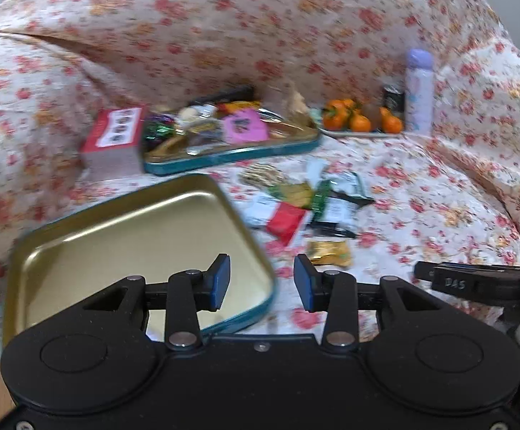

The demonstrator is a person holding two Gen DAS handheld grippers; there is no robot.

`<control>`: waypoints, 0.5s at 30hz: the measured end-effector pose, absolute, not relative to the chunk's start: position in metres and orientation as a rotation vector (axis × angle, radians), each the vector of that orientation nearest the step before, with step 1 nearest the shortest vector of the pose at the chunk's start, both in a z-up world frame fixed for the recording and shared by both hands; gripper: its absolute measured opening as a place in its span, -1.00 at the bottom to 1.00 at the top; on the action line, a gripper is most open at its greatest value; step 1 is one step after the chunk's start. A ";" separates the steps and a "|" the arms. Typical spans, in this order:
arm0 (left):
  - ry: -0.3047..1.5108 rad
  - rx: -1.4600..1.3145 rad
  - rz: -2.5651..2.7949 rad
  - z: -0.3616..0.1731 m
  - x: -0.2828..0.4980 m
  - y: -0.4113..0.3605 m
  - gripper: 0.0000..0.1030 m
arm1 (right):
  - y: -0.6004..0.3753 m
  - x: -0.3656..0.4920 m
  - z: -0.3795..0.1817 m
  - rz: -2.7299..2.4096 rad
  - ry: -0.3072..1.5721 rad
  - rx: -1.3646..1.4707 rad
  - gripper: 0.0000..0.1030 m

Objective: Organize snacks
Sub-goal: 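Move both tools back toward the scattered snack packets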

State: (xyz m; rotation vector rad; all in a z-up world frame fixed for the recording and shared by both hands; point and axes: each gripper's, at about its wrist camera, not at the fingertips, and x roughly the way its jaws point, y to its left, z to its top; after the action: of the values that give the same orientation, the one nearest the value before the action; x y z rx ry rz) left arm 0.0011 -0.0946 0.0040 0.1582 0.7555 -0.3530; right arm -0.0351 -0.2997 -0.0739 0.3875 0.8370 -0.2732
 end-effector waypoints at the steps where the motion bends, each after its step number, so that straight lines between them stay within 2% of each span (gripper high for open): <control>1: 0.765 0.163 -0.360 0.002 0.002 -0.102 -0.05 | -0.302 -0.035 -0.074 -0.277 0.834 0.393 -0.31; 15: 1.057 -0.046 -0.344 -0.041 0.050 -0.147 -0.06 | -0.324 -0.039 -0.081 -0.294 0.786 0.413 -0.30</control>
State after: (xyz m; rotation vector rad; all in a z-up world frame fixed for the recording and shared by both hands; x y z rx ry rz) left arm 0.0496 -0.1471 -0.0409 -0.0461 1.0565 -0.3439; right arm -0.0387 -0.3237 -0.0814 0.4127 0.7858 -0.2943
